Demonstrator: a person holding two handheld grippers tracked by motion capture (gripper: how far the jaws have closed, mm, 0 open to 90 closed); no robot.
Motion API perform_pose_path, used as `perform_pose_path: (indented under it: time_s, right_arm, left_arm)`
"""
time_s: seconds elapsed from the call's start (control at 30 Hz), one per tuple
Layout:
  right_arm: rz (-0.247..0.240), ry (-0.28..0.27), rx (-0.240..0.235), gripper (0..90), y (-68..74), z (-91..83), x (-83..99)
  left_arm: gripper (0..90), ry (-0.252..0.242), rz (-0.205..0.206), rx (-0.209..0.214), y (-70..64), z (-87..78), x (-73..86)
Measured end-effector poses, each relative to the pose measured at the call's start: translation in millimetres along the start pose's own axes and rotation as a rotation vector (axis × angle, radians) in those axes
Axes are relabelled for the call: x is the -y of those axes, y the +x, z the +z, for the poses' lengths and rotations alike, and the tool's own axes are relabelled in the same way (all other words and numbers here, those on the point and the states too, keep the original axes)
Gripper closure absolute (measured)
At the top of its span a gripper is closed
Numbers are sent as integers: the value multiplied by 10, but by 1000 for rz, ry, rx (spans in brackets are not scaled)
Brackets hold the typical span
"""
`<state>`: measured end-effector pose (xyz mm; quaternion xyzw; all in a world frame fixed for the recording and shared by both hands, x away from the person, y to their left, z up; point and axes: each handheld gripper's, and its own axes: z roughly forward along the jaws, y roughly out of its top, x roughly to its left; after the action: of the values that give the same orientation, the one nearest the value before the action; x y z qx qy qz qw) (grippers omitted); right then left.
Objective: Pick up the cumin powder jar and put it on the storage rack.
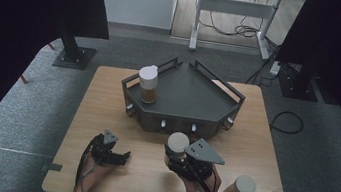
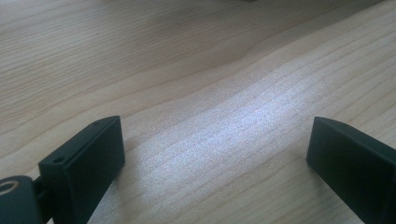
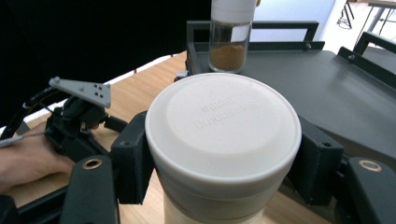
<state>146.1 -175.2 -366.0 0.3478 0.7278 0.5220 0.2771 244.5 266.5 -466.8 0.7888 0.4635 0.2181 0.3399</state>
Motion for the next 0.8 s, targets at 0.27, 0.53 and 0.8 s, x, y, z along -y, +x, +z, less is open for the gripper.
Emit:
perform_pose_path:
  time_s: [0.27,0.53,0.8]
  right_arm:
    - [-11,-11,10,332,-44,52,-115]
    - [-13,-11,14,332,-116,98,-205]
    - [-14,-15,23,332,-185,153,-313]
  left_arm:
    - [39,0,0,0,1,0,-1]
    - [39,-1,-2,0,-1,1,2]
    - [39,0,-1,0,1,0,0]
